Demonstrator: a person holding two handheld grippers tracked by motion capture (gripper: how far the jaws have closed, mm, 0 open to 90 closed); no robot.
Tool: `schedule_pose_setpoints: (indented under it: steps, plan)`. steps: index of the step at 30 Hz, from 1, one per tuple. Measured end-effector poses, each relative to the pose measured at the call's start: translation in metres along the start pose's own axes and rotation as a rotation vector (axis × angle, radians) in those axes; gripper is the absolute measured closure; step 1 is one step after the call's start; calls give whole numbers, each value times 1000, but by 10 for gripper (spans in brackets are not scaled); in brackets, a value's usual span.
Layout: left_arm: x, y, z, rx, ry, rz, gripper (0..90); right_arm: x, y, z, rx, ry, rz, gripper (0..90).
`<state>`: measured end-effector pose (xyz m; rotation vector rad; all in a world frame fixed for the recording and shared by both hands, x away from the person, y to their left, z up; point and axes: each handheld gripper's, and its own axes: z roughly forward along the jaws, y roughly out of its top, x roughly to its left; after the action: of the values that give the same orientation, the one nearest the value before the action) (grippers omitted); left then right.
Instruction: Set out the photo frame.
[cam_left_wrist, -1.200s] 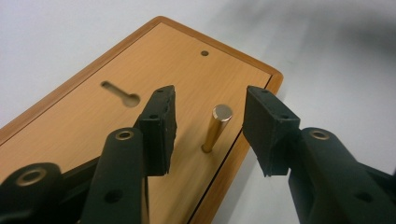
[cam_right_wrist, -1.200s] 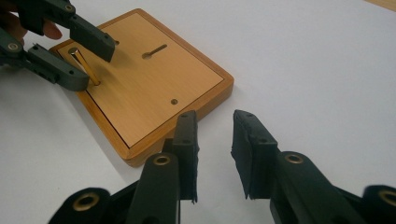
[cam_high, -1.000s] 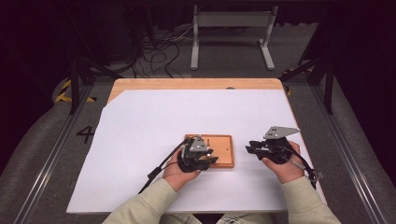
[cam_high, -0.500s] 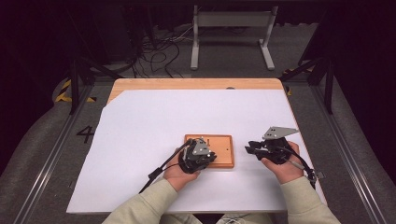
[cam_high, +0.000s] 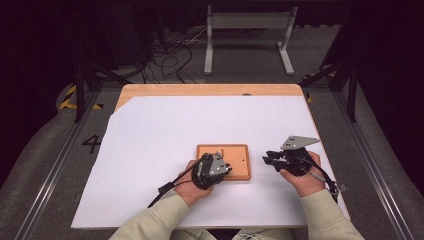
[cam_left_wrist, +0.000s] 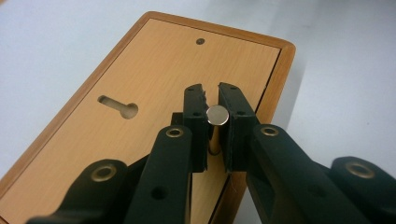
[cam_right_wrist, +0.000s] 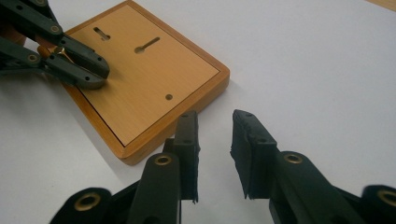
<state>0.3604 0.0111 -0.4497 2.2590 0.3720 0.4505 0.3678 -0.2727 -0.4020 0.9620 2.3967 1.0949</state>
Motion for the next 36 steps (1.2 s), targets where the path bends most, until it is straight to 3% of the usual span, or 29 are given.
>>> schedule_pose_setpoints:
  steps: [8, 13, 21, 29, 36]
  plan:
    - [-14, -3, -3, -20, 78, 113, 813, 1, 2, -1, -14, -3, 2, 645]
    - [-23, -5, -5, -31, 134, 214, 806, 3, 8, 1, -37, 18, 31, 528]
    - [-32, -7, -6, -36, 176, 274, 807, 8, 22, 11, -42, 55, 24, 442]
    - [-33, -8, -6, -40, 182, 286, 808, 1, 33, 31, -30, 130, 91, 361]
    - [-35, -8, -7, -40, 186, 296, 811, -5, 42, 55, 24, 171, 128, 283]
